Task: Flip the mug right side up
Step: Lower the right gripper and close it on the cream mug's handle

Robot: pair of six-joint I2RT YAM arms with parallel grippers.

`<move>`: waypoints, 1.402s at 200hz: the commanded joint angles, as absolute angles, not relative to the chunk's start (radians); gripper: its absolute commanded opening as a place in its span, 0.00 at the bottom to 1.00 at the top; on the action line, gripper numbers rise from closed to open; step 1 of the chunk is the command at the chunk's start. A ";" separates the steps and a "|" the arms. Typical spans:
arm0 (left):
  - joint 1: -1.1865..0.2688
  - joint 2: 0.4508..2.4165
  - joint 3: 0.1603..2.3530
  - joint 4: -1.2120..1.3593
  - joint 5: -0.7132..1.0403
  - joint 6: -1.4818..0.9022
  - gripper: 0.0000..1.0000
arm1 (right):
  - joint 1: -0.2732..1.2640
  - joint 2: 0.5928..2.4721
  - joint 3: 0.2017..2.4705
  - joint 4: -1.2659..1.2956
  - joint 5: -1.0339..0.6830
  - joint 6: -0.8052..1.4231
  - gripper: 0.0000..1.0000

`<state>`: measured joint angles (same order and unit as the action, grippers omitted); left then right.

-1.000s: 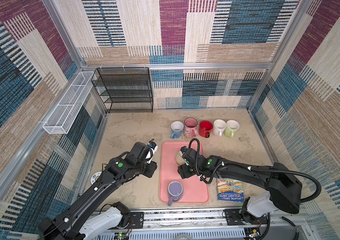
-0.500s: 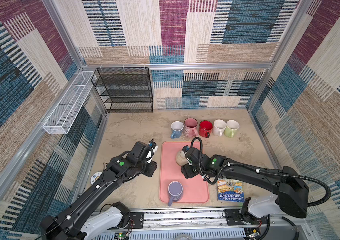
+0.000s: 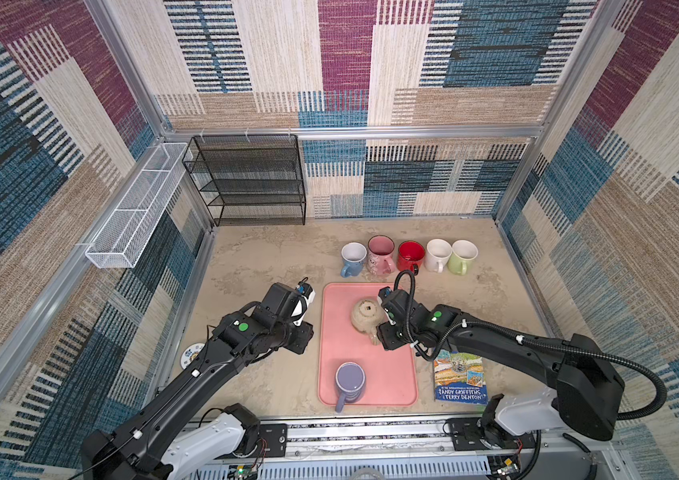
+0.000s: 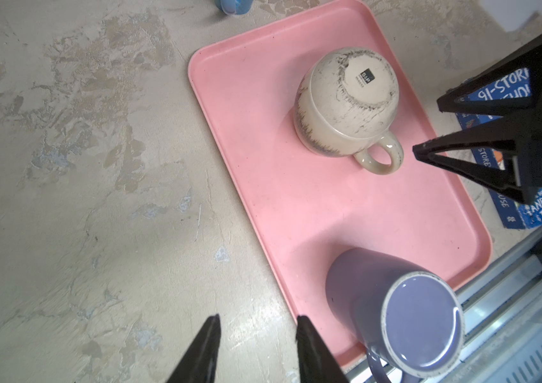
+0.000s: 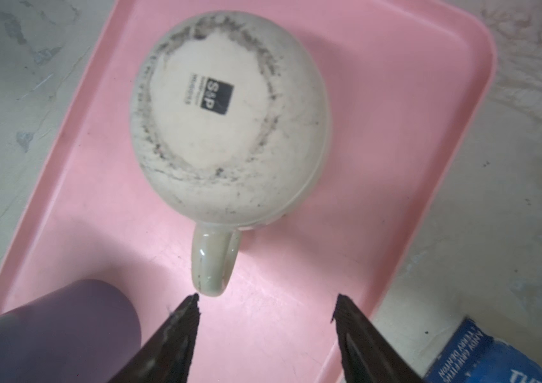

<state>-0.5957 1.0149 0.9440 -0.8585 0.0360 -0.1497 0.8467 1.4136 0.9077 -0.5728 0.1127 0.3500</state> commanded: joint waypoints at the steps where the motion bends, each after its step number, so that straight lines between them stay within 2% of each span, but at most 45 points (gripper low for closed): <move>1: -0.594 1.017 0.940 -0.844 0.051 -0.137 0.43 | 0.845 1.436 0.913 -0.549 0.106 0.331 0.65; 47: -0.592 1.020 0.939 -0.841 0.055 -0.137 0.43 | 0.845 1.471 0.925 -0.530 0.098 0.309 0.61; 125: -0.586 1.030 0.941 -0.840 0.060 -0.135 0.43 | 0.845 1.510 0.956 -0.534 0.100 0.298 0.62; 180: -0.579 1.030 0.945 -0.839 0.074 -0.133 0.43 | 0.865 1.454 0.983 -0.519 0.121 0.457 0.63; 244: -0.578 1.014 0.939 -0.837 0.080 -0.132 0.43 | 0.927 1.566 0.999 -0.510 0.191 0.554 0.60; 256: -0.578 1.011 0.939 -0.838 0.080 -0.132 0.43 | 0.926 1.583 1.002 -0.531 0.209 0.548 0.58; 280: -0.578 1.010 0.937 -0.836 0.081 -0.130 0.43 | 0.925 1.599 1.005 -0.559 0.216 0.534 0.42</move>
<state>-0.5781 1.0134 0.9398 -0.8551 0.0628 -0.1490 0.9241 1.5875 0.9955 -0.5331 0.1761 0.5270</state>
